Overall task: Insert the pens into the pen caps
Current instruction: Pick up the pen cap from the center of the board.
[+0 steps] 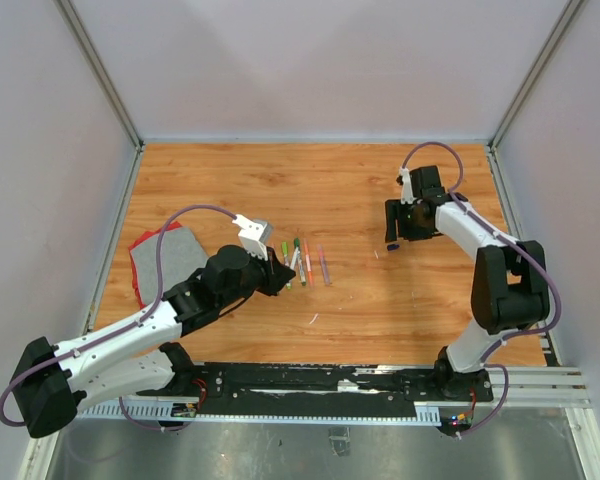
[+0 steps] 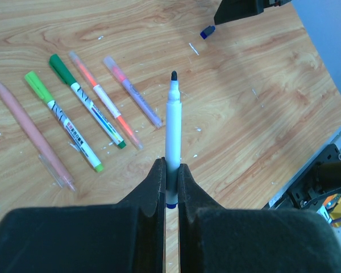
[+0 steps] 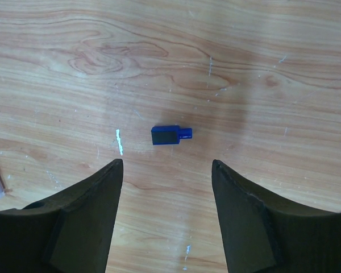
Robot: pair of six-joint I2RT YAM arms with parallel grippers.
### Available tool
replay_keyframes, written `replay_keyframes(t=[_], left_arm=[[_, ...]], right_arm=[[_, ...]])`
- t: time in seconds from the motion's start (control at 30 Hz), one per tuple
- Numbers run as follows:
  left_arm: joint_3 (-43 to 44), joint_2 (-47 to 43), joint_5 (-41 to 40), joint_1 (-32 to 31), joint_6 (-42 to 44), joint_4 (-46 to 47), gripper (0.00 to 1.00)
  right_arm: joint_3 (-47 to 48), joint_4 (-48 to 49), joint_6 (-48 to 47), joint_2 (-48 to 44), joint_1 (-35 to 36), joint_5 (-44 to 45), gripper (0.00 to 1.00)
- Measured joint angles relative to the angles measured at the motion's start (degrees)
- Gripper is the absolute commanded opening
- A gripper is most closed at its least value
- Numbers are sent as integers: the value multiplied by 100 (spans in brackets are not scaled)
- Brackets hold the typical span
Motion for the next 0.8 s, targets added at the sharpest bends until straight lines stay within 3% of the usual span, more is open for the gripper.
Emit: replay_keyframes(t=[0.8], left_arm=[[-11,-4,-44,0,-39,-11,0]], right_arm=[[767,-511,-55,1292,260,391,51]])
